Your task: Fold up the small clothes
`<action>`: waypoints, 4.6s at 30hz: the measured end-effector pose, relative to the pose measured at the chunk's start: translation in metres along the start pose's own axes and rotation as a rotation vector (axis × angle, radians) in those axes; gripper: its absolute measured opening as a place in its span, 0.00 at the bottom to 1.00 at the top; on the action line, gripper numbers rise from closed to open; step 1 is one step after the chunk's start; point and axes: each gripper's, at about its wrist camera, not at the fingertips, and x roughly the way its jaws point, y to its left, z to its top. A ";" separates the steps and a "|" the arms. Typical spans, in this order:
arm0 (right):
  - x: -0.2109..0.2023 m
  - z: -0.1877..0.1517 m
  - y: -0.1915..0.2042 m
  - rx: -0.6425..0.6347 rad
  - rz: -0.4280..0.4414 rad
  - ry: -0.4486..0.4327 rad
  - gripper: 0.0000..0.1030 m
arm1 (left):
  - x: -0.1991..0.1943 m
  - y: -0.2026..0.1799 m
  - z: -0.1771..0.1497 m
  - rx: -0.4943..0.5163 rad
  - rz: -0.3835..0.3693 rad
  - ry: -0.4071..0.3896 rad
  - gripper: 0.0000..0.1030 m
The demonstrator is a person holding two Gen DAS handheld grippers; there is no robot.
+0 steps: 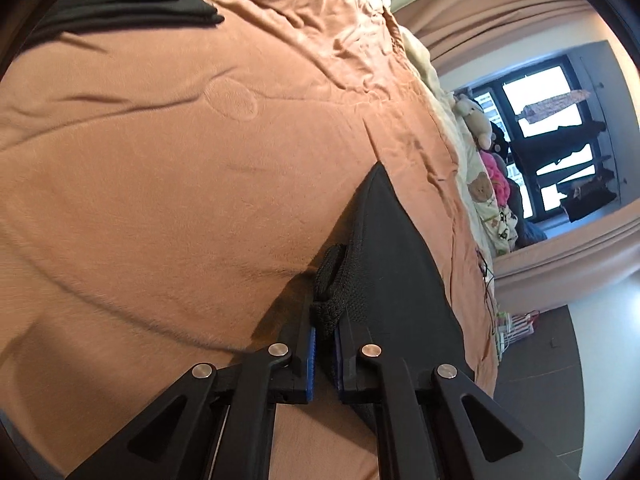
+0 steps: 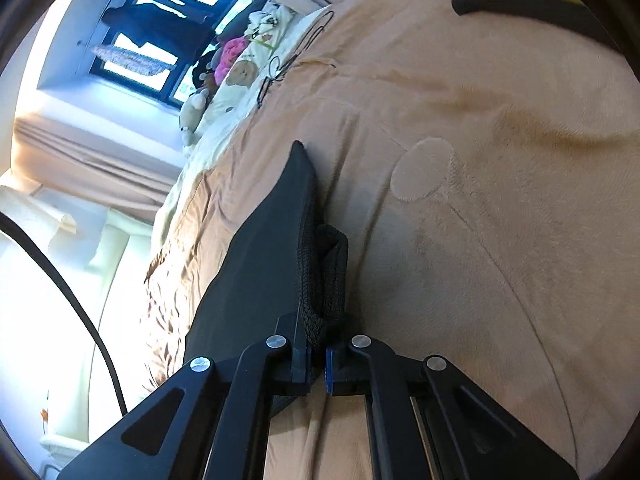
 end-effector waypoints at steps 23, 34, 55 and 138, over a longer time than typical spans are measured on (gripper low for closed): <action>-0.069 -0.048 -0.014 -0.090 -0.089 0.067 0.02 | -0.059 0.056 -0.032 -0.005 0.011 0.038 0.07; -0.113 -0.040 -0.008 -0.139 -0.261 -0.021 0.36 | -0.048 0.076 -0.034 -0.076 -0.040 0.068 0.30; -0.010 -0.153 0.167 -0.700 -0.054 0.293 0.35 | -0.038 0.076 -0.035 -0.054 -0.062 0.037 0.23; 0.182 -0.161 0.218 -0.722 -0.140 0.522 0.07 | -0.068 -0.009 -0.020 -0.022 -0.200 0.044 0.08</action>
